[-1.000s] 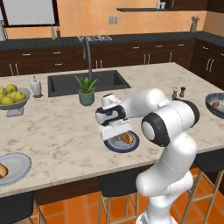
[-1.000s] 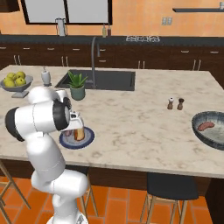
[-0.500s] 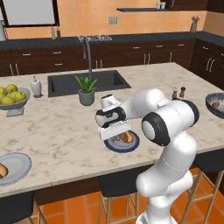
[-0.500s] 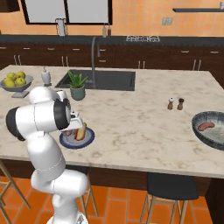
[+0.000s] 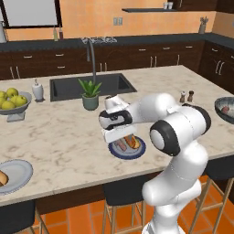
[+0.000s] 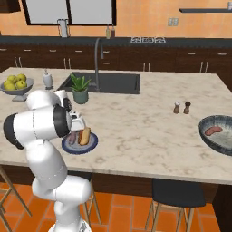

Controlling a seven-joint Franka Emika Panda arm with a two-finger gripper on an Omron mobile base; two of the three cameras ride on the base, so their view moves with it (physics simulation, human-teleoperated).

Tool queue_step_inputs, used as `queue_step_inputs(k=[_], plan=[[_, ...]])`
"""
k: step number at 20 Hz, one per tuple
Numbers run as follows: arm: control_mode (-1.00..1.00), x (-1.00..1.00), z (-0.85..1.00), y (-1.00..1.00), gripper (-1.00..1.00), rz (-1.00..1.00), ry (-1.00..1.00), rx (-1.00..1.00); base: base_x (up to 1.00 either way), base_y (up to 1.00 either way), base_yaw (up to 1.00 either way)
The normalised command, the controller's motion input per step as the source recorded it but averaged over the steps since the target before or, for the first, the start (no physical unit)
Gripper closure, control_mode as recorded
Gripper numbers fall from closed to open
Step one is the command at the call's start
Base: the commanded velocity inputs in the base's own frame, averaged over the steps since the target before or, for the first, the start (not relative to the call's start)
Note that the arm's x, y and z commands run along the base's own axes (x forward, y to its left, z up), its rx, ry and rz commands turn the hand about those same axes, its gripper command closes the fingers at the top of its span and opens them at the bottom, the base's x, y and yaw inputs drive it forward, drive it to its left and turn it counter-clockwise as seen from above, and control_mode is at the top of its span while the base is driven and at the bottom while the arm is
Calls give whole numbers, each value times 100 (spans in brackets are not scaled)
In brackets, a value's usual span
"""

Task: Place one bun and one sausage from the bowl on each plate.

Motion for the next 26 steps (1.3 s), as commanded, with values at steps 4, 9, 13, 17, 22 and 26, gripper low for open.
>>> queue_step_inputs(k=[4,9,13,17,22,26], plan=[[-100,-59,97,-8,-100,0,-12,0,0,0,0],[-100,-100,65,-67,-100,0,-10,19,0,0,0],[-100,-90,59,-74,-100,0,-3,23,0,0,0],[-100,-45,87,-35,-100,0,-1,4,0,0,0],[-100,-66,35,-25,-100,0,-8,3,0,0,0],[-100,-21,0,-1,-100,0,-3,1,0,0,0]])
